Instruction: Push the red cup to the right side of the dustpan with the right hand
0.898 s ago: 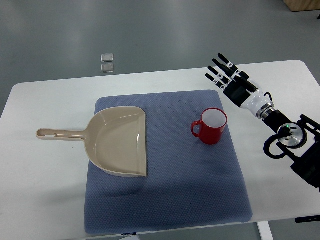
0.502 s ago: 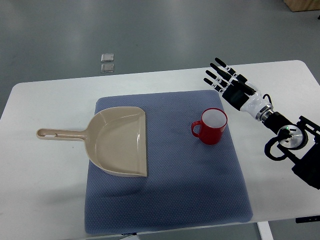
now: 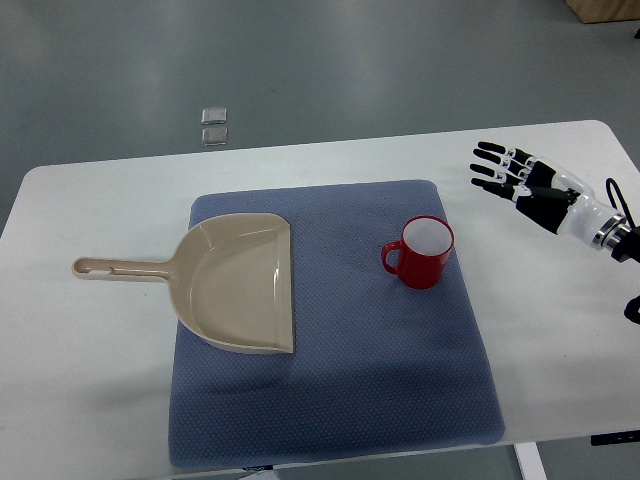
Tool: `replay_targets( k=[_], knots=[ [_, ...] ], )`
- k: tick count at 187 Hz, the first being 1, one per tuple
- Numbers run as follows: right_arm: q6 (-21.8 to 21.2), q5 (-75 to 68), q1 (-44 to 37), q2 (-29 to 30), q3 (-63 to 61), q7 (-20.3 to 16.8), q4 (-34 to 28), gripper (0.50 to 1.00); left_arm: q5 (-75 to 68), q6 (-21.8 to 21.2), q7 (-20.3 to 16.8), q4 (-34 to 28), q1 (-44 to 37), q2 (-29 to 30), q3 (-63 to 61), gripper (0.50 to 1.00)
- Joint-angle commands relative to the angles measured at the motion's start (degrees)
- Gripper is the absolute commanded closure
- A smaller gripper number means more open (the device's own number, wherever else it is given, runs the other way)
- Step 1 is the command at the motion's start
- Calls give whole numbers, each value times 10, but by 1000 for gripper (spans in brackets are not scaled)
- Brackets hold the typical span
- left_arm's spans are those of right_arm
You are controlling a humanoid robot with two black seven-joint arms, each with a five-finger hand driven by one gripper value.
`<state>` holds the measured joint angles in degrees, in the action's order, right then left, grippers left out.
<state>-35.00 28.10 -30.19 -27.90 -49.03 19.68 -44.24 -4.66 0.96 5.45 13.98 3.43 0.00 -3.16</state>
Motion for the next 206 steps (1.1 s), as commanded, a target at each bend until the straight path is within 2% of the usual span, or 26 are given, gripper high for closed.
replay_targets(
  k=[1, 30, 142, 206],
  knots=[
    [0, 95, 7, -5, 1, 89, -1, 564, 0, 0, 0, 0, 0, 0, 0, 500],
    [0, 126, 27, 2, 2, 153, -2, 564, 0, 0, 0, 0, 0, 0, 1, 500],
    [0, 179, 72, 55, 9, 153, 2, 564, 0, 0, 0, -1, 0, 0, 2, 500],
    [35, 180, 73, 80, 13, 153, 2, 564, 0, 0, 0, 0, -1, 0, 2, 500]
  ],
)
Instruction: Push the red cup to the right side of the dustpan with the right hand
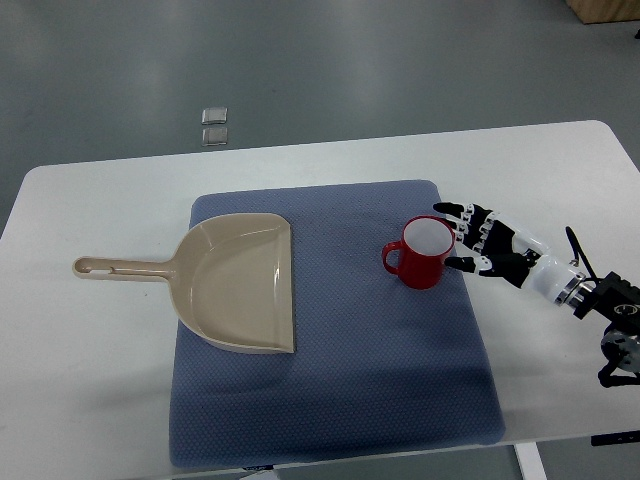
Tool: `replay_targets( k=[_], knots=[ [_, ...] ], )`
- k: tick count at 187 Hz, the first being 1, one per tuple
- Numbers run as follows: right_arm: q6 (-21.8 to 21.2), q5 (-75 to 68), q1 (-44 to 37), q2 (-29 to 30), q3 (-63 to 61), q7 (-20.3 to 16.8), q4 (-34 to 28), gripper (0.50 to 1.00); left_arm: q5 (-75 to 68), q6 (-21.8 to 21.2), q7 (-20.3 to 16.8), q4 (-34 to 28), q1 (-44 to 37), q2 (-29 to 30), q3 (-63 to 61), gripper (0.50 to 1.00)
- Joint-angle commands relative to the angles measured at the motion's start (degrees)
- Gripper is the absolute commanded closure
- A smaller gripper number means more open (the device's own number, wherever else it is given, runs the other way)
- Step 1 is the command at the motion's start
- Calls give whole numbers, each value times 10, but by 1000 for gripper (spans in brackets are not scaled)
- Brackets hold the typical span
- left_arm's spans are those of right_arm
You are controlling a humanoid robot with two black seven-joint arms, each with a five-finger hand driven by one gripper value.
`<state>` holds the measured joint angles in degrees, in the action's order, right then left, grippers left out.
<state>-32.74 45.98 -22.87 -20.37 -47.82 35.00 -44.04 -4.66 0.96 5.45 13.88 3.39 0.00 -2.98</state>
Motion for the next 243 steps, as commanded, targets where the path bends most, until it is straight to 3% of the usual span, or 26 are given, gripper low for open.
replay_targets(
  k=[1, 175, 207, 243],
  knots=[
    [12, 1, -1, 5, 1, 0, 0, 564, 0, 0, 0, 1, -1, 0, 0, 500],
    [46, 3, -3, 48, 15, 0, 4, 564, 0, 0, 0, -1, -1, 0, 0, 500],
    [62, 3, -5, 55, 25, 0, 4, 564, 0, 0, 0, -3, -1, 0, 0, 500],
    [109, 3, -7, 69, 63, 0, 4, 564, 0, 0, 0, 0, -1, 0, 0, 500]
  ],
)
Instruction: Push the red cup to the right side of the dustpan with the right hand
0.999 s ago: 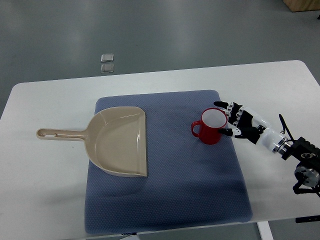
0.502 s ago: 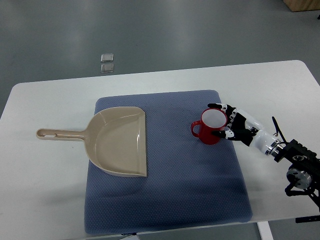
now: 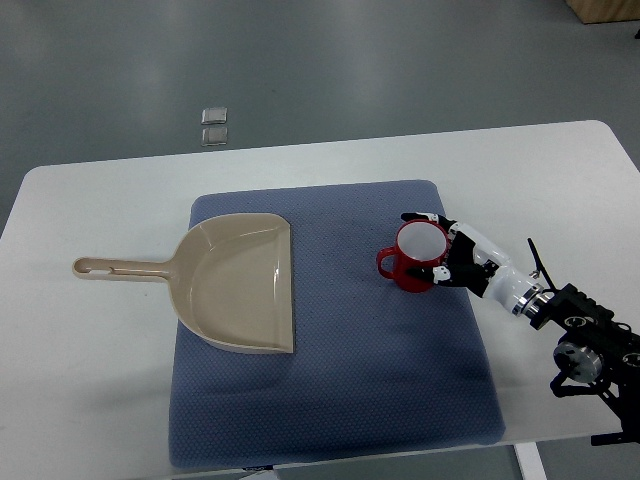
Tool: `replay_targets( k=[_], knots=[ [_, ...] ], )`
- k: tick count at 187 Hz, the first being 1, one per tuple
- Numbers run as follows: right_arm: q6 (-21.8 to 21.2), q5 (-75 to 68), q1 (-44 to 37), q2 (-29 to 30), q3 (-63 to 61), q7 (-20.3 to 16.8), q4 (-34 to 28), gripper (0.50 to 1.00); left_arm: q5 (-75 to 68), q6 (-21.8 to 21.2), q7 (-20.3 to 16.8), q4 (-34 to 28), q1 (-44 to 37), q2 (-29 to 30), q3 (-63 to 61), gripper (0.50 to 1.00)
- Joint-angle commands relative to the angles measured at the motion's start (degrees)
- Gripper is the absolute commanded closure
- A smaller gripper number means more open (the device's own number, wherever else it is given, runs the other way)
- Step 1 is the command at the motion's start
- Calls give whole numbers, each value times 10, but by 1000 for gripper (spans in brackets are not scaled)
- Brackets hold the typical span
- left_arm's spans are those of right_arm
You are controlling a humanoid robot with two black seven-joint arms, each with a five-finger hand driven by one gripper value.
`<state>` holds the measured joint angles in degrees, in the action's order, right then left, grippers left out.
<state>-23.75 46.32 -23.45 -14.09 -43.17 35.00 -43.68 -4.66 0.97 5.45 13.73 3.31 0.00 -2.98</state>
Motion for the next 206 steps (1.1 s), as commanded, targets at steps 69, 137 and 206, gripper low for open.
replay_targets(
  k=[69, 137, 206],
  knots=[
    [43, 0, -7, 42, 20, 0, -2, 564, 0, 0, 0, 3, 0, 0, -1, 500],
    [70, 2, -23, 75, 52, 0, -4, 566, 0, 0, 0, 3, 0, 0, 0, 500],
    [92, 11, -23, 114, 64, 0, -15, 566, 0, 0, 0, 2, 0, 0, 0, 500]
  ],
)
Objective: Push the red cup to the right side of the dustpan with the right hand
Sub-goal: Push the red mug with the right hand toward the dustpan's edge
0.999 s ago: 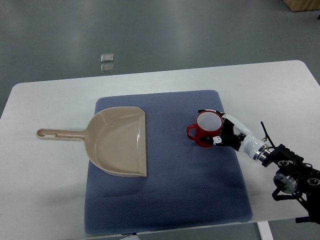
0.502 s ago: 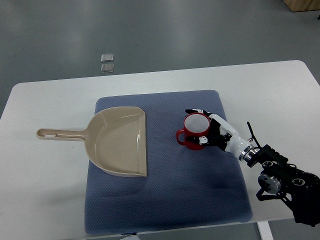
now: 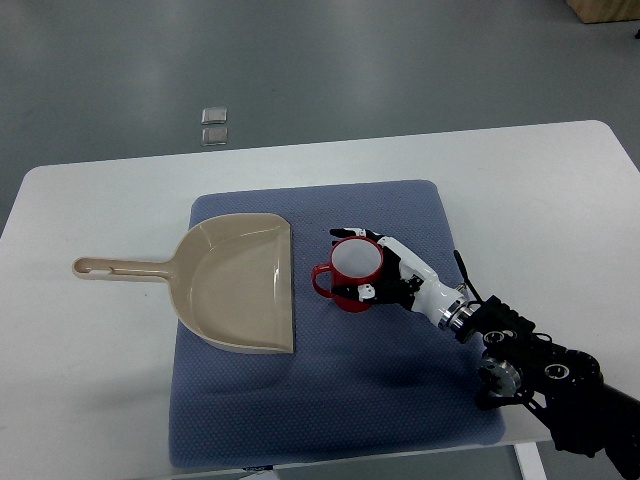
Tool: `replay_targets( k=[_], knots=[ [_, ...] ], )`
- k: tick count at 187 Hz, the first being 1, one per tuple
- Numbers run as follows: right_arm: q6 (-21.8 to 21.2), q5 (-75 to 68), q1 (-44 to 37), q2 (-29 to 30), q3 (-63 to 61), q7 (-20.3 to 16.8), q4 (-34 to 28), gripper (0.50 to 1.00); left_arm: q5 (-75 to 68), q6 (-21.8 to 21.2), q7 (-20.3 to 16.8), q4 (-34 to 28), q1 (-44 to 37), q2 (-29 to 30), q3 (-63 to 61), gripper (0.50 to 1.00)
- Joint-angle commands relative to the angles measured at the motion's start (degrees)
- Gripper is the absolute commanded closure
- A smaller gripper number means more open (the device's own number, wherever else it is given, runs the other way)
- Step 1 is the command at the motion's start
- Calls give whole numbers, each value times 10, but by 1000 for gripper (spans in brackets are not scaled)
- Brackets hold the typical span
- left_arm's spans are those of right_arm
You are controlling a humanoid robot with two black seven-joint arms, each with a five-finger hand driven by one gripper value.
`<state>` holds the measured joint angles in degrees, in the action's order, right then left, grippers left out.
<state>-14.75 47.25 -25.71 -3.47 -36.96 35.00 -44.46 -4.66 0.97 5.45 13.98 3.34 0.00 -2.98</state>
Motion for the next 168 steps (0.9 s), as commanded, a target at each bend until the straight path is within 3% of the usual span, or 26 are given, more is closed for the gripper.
replay_targets(
  k=[1, 88, 168],
  knots=[
    [3, 1, 0, 7, 2, 0, -8, 566, 0, 0, 0, 0, 0, 0, 0, 500],
    [42, 19, 1, 35, 37, 0, -39, 566, 0, 0, 0, 0, 0, 0, 0, 500],
    [43, 11, 0, 35, 26, 0, -38, 564, 0, 0, 0, 0, 0, 0, -1, 500]
  ],
)
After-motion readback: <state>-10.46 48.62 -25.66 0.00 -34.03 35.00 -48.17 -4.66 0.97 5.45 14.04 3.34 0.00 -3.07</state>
